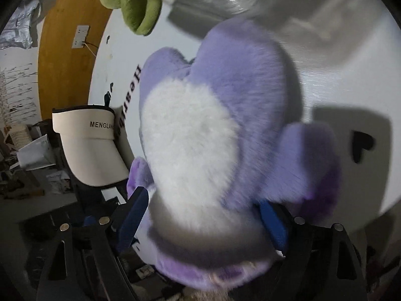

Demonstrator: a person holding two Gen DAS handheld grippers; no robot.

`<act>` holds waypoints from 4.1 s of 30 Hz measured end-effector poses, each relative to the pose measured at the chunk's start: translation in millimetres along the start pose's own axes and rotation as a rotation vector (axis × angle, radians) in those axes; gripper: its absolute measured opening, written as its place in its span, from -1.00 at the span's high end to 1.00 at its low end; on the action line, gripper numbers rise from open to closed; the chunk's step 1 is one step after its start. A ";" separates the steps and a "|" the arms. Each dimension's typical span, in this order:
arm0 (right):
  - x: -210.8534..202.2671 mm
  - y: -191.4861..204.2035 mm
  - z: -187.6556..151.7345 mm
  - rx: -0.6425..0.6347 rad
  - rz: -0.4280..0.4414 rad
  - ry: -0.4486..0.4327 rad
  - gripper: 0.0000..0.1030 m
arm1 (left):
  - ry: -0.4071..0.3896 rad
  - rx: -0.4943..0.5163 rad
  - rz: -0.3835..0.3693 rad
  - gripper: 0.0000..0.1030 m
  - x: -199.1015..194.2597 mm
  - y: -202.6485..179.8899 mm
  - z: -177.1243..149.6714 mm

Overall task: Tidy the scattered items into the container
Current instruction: 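Carry the purple plush toy with the right gripper toward the clear container, then lower the purple plush into the clear container and open the right gripper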

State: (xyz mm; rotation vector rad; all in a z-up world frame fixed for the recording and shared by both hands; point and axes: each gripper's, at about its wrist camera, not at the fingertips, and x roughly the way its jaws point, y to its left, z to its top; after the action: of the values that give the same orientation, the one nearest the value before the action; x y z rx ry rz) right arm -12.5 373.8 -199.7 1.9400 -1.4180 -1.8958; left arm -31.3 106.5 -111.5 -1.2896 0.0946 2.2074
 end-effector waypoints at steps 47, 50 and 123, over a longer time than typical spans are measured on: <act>16.3 -23.0 105.5 -0.299 0.288 0.061 -0.62 | 0.176 0.070 0.216 -0.88 47.9 -7.3 -25.8; 18.8 -3.4 96.7 -0.360 0.286 0.113 -0.62 | 0.182 0.029 0.245 -0.88 48.2 5.3 -27.0; -190.1 168.0 37.7 -2.361 -0.882 0.029 -0.07 | -0.344 0.275 -0.090 -0.84 -0.8 -143.0 211.8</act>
State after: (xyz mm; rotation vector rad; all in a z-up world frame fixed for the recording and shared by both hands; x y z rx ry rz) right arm -96.5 418.9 38.4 0.8144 1.5912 -1.5570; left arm -122.8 296.4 33.1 -0.7425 0.1945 2.2134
